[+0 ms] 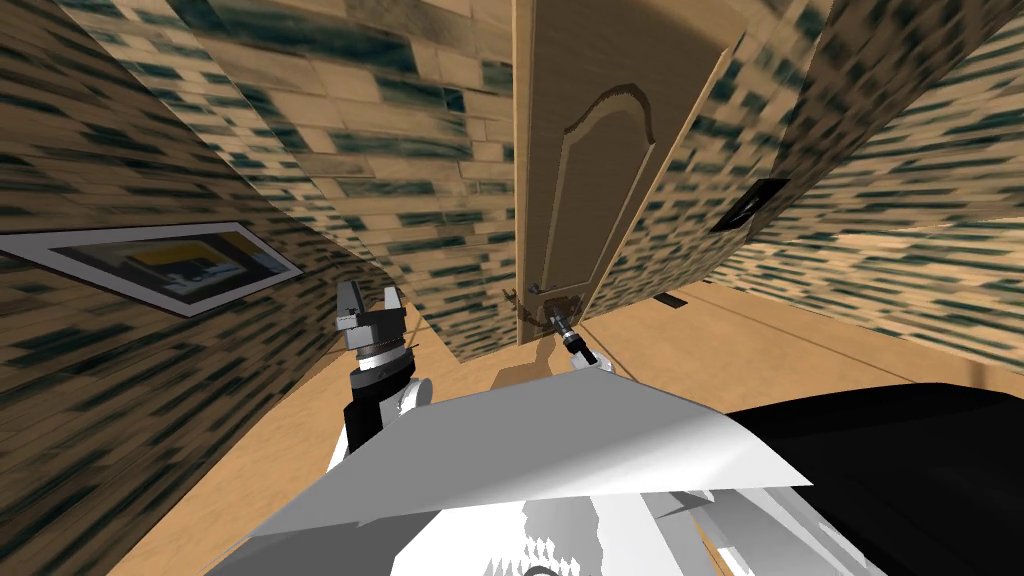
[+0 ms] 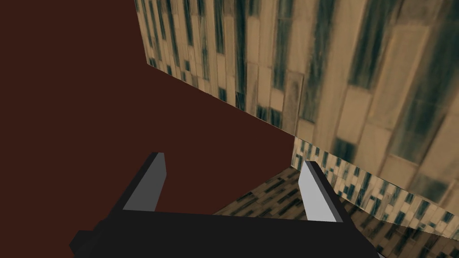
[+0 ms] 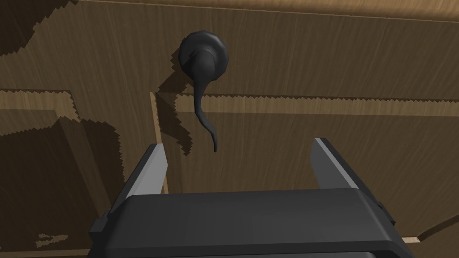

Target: Pull the door open

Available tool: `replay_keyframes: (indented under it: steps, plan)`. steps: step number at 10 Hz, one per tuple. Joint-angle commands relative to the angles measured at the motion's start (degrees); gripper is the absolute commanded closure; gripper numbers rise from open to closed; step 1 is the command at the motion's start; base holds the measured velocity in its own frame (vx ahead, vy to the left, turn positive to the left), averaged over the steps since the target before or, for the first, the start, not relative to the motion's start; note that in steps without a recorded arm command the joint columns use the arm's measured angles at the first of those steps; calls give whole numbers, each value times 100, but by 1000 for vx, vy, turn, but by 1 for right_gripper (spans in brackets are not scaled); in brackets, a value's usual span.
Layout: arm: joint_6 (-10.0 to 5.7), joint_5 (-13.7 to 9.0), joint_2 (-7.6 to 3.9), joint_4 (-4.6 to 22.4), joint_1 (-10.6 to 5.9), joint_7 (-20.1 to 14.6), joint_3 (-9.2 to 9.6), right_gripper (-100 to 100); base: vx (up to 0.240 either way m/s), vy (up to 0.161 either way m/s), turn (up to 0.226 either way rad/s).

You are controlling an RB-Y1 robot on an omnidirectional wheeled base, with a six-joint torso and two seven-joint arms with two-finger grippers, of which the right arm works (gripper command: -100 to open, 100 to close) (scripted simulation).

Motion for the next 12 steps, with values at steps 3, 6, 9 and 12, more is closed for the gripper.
replay_keyframes:
  steps: [3, 6, 9, 12]
  plan:
    - [-71, -86, -150, 435, -169, -118, 53, -100, 131, -67, 93]
    - [-121, -134, -231, 716, -282, -183, 86, -100, 100, -60, 71]
    - [-244, -189, -327, 842, -210, -265, -50, -100, 121, 19, 130]
    - [-413, -266, -473, 1063, -145, -390, -213, -100, 156, 62, 169]
